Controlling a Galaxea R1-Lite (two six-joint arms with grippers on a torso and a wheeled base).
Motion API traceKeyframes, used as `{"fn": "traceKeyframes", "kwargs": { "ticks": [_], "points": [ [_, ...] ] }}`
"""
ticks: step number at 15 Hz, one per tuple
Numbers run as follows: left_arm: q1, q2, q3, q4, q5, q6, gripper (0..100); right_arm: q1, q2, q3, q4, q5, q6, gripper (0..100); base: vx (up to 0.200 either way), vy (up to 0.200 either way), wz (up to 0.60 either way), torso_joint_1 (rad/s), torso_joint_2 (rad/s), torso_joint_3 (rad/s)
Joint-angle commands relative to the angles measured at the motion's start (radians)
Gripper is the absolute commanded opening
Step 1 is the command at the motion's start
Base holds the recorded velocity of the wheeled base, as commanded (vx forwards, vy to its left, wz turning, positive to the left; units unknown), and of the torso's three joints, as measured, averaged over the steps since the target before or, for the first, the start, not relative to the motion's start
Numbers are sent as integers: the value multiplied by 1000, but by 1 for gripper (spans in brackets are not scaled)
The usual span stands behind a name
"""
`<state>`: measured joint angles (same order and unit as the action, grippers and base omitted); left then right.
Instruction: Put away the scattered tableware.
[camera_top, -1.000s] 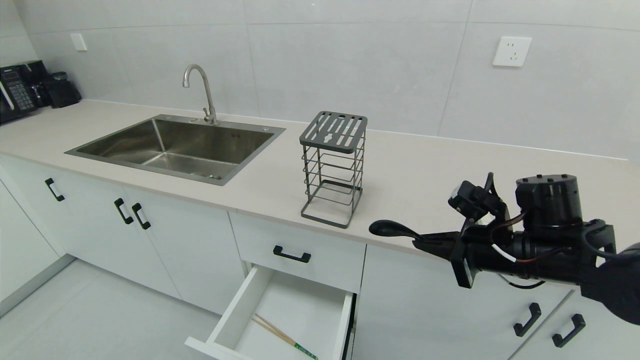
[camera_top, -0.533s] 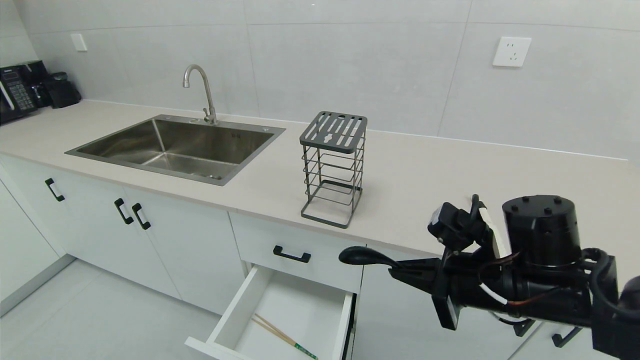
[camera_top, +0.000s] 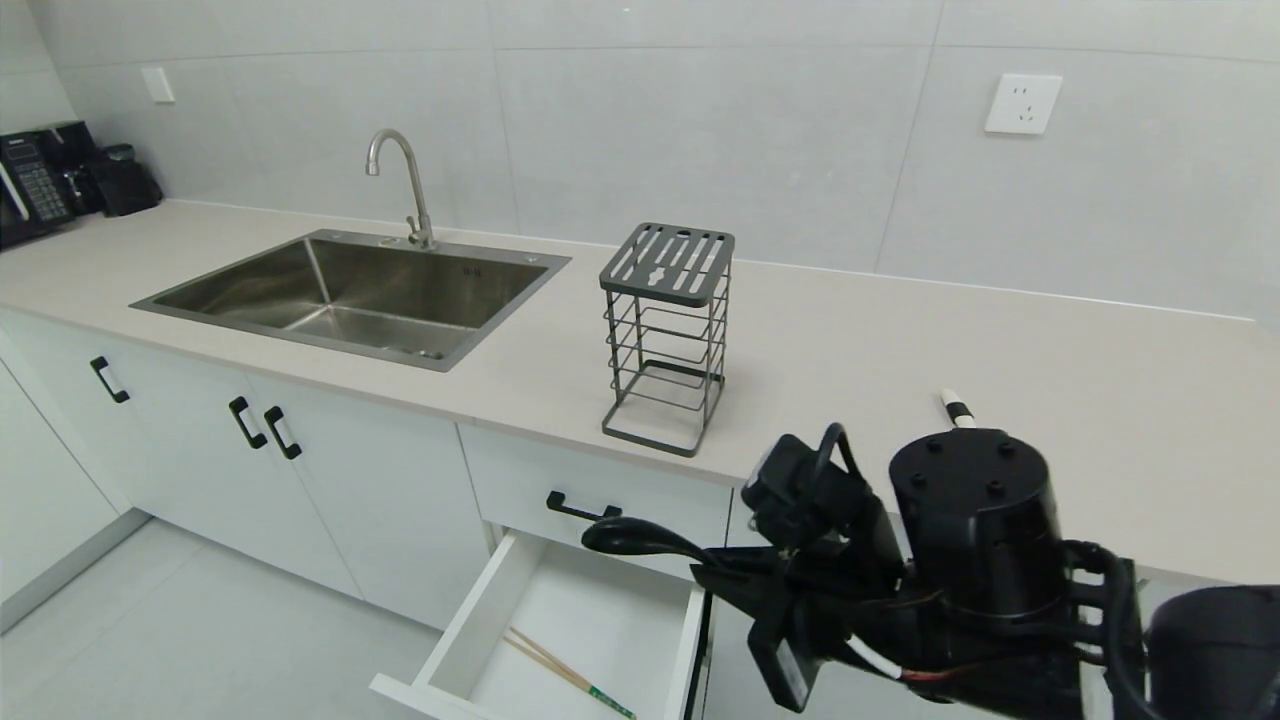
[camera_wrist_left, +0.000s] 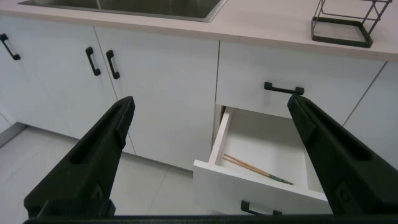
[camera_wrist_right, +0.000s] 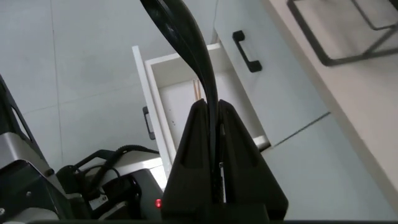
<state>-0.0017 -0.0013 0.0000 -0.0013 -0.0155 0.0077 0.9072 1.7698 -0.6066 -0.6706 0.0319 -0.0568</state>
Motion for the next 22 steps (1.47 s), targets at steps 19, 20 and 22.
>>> {"fn": "traceKeyframes", "kwargs": {
  "ticks": [19,20,22],
  "points": [
    [0,1,0,0,0,0,100,79,422,-418,74,-61,17,0,0,0,0,-82,165,85],
    [0,1,0,0,0,0,100,75,431,-427,74,-61,17,0,0,0,0,-232,476,266],
    [0,1,0,0,0,0,100,75,445,-441,74,-60,17,0,0,0,0,-242,483,251]
  ]
}}
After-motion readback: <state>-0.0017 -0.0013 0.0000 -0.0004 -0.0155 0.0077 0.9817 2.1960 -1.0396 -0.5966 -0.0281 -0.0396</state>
